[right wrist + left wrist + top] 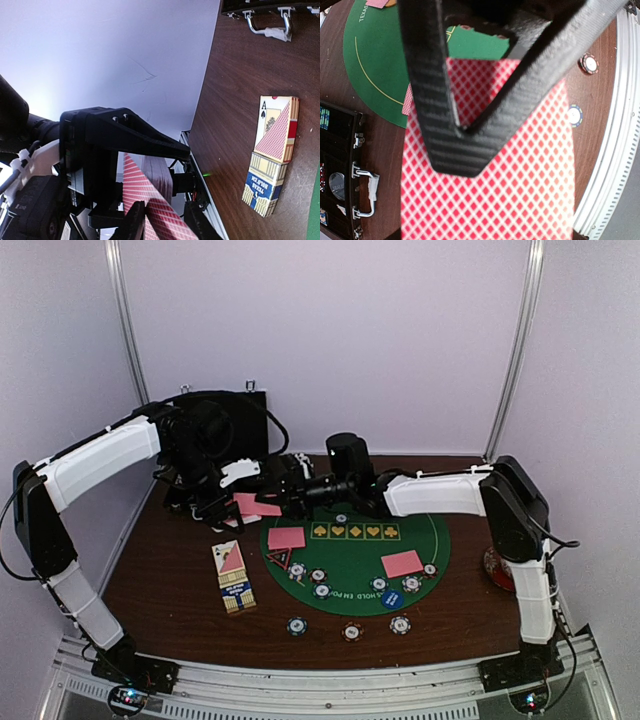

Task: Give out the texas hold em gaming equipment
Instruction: Pick up the poker card from the face-down deck piles, then distribute the poker card in the small blind area.

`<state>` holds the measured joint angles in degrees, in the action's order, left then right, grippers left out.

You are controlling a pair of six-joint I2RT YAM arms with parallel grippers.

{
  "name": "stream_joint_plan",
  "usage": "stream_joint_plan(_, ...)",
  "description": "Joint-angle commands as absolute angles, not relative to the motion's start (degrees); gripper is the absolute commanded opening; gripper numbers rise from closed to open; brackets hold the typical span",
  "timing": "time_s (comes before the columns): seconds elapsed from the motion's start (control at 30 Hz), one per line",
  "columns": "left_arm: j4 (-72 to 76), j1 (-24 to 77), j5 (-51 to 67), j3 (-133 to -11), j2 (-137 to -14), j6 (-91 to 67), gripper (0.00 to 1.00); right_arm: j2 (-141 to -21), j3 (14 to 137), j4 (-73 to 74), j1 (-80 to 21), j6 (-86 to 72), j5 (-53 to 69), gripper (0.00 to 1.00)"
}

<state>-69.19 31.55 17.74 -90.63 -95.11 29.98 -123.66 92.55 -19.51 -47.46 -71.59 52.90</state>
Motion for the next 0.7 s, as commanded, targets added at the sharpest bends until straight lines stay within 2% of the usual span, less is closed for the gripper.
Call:
stream_joint_plan(0.0,-68.65,31.48,17.89,-90.79,-94.33,30.23,0.12,-119.92,91.15,-20.46,-47.0,-72.61,52.43,0.23)
stream_joint_plan(0.17,-68.73,31.48,17.35,-90.66,-94.34,30.39,0.11,-118.06,89.31,-19.76,-46.54,-72.48,52.63,0.0)
stream_joint_plan(0.47,-68.72,31.51,16.71,-89.83,-94.08,30.91,0.11,-107.96,75.74,-18.6,-40.21,-70.74,54.61,0.0)
stream_joint_plan(0.67,-68.73,31.46,16.87,-89.91,-94.13,30.94,0.11,-99.76,63.79,-0.23,-31.43,-55.01,55.27,0.0)
